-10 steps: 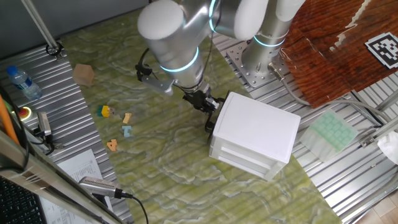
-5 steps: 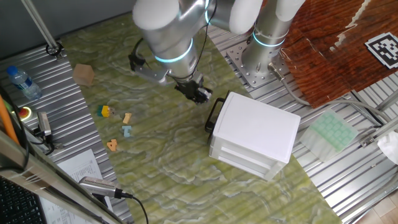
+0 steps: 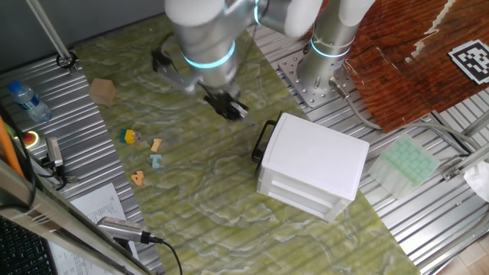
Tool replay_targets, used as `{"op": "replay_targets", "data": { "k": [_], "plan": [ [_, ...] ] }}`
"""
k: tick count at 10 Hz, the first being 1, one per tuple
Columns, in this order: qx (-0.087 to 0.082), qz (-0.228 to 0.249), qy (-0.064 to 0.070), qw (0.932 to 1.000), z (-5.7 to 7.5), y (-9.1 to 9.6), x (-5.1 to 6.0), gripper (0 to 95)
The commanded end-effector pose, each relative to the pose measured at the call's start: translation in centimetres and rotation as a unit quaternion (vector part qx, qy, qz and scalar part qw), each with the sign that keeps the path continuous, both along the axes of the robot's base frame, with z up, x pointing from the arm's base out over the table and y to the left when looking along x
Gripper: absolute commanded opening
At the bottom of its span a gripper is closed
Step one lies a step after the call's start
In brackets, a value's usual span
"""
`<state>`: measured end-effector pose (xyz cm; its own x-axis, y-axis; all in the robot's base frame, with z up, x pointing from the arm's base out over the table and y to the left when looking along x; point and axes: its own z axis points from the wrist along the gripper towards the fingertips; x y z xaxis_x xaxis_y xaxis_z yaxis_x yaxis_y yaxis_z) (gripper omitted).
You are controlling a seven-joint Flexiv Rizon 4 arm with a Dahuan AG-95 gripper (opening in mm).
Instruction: Put things in the drawer
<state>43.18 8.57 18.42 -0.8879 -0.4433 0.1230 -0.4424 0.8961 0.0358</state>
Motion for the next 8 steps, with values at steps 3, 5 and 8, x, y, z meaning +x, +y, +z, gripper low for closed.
{"op": "replay_targets", "data": {
  "k": [3,5,8],
  "plan": [
    [0.005,-0.026,0.001,0.9996,-1.4,-1.5,2.9,0.0],
    [0.007,-0.088,-0.011,0.9961,-1.8,-1.2,3.3,0.0],
    [0.010,-0.133,-0.015,0.9909,-2.0,-1.2,3.3,0.0]
  ]
}}
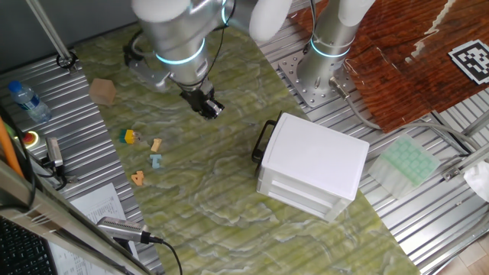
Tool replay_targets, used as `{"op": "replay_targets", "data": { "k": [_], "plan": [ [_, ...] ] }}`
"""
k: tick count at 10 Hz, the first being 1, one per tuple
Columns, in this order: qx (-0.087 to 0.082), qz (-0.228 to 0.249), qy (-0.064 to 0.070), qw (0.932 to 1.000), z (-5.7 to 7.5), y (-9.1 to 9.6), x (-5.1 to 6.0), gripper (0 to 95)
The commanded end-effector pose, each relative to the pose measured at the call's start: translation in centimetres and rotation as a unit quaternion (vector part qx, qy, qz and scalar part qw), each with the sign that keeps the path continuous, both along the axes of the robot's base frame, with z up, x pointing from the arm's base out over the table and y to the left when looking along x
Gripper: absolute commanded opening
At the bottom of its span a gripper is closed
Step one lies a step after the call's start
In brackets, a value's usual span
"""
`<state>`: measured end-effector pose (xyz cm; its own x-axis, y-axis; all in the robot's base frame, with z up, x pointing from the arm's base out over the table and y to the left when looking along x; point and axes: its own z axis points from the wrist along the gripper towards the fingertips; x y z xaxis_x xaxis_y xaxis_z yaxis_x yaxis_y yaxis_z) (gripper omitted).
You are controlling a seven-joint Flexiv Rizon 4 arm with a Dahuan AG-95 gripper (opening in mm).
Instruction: Put things in the drawer
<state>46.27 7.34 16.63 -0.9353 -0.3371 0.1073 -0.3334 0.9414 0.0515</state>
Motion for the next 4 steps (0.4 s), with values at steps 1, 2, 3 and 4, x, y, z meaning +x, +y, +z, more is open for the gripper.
{"op": "replay_targets", "data": {
  "k": [1,2,3,4],
  "plan": [
    [0.001,-0.077,-0.009,0.9970,-0.29,0.01,0.15,0.0],
    [0.003,-0.083,-0.011,0.9965,-0.30,0.03,0.16,0.0],
    [0.006,-0.101,-0.010,0.9948,-0.35,0.08,0.17,0.0],
    [0.008,-0.107,-0.010,0.9941,-0.38,0.07,0.17,0.0]
  ]
}}
